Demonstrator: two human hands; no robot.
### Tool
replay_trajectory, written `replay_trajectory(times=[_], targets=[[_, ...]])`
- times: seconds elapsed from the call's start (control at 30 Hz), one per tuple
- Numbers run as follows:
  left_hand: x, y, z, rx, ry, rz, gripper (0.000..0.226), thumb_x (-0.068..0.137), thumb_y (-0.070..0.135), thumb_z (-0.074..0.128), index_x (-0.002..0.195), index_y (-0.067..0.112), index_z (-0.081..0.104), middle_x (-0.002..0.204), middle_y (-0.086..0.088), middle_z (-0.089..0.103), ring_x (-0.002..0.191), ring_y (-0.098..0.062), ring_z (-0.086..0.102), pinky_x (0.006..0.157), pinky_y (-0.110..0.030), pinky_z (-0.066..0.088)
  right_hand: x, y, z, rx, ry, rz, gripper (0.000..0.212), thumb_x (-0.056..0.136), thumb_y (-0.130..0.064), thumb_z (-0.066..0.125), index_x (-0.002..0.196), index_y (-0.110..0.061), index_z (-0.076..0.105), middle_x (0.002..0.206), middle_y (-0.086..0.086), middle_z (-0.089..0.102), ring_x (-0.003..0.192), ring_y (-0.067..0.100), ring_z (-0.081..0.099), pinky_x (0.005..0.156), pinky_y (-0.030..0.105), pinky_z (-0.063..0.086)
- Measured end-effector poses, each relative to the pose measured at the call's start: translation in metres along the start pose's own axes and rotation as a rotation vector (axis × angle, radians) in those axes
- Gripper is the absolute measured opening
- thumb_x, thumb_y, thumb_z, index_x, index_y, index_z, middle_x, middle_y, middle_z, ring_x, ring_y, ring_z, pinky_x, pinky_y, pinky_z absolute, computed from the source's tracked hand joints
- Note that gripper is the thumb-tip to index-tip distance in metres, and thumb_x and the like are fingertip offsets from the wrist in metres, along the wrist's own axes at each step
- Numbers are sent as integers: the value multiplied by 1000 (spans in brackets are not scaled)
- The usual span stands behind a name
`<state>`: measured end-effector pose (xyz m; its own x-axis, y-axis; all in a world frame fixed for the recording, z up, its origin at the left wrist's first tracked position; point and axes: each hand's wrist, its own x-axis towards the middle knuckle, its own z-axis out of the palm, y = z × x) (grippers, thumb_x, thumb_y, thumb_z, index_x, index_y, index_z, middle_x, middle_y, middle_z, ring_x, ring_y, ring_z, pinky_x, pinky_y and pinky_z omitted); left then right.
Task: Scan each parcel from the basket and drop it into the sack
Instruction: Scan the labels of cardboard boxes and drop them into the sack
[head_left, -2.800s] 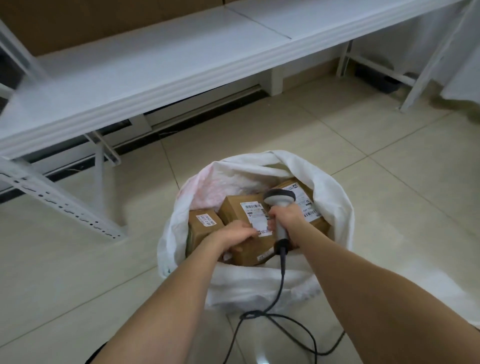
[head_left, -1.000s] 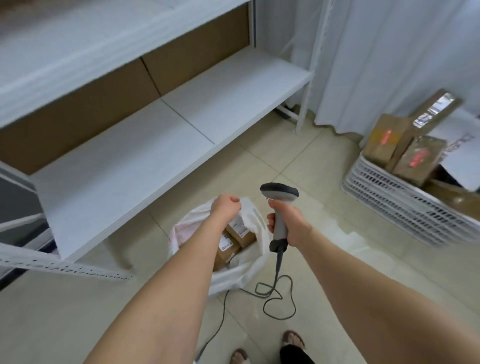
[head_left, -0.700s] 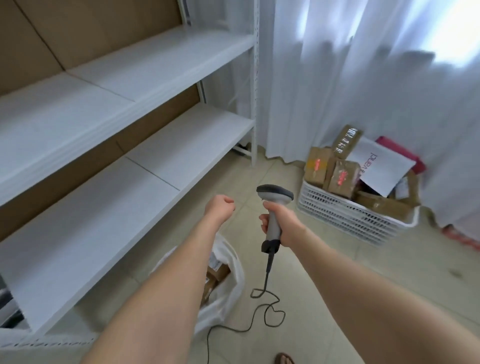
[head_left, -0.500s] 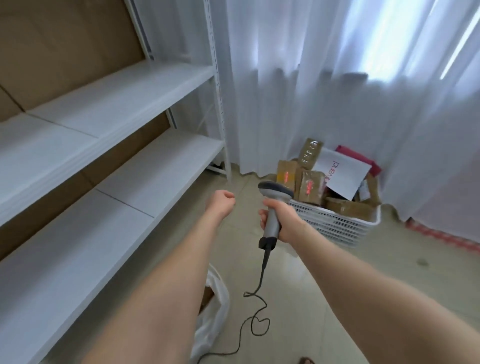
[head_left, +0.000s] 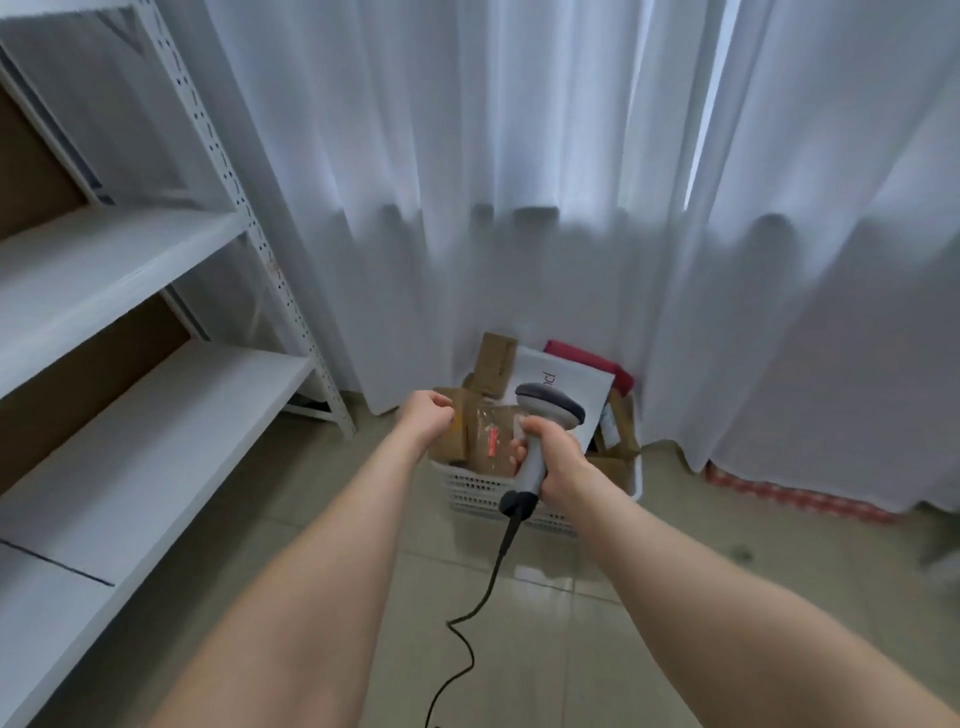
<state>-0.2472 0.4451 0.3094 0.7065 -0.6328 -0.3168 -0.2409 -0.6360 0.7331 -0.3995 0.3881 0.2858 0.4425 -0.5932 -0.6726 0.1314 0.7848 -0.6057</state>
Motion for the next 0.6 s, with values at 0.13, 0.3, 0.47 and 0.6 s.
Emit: replay_trajectory(times=[0.13,0.3,0.47,0.6], targets=[[39,38,50,45,-59,-12,28,90,7,53,116,9,64,122,-12,62,114,-29,58,96,-37,48,44,-50,-31,61,59,30,9,88,-13,64,91,-6,59,58,4,58,41,12,52,48,25,48],[96,70,89,71,-87,-17,27,91,10,53,115,12,64,118,-11,64,112,-33,59,92,-37,50,100,-100,-44,123,84,61,9,88,-14,64,86,-8,58,57,3,57,41,11,50,50,23,46],[167,79,106,113,-103,-69,28,91,11,53,117,13,63,120,-10,62,113,-31,58,94,-37,49,171,-135,-34,134,95,92,10,89,-14,64,94,-8,57,62,4,57,41,12,49,43,22,46],[247,88,118,126,-112,-101,29,90,11,57,118,13,63,122,-8,61,113,-30,57,95,-37,48,242,-164,-16,121,116,100,9,90,-14,62,95,-9,56,61,4,55,39,11,48,42,22,45]])
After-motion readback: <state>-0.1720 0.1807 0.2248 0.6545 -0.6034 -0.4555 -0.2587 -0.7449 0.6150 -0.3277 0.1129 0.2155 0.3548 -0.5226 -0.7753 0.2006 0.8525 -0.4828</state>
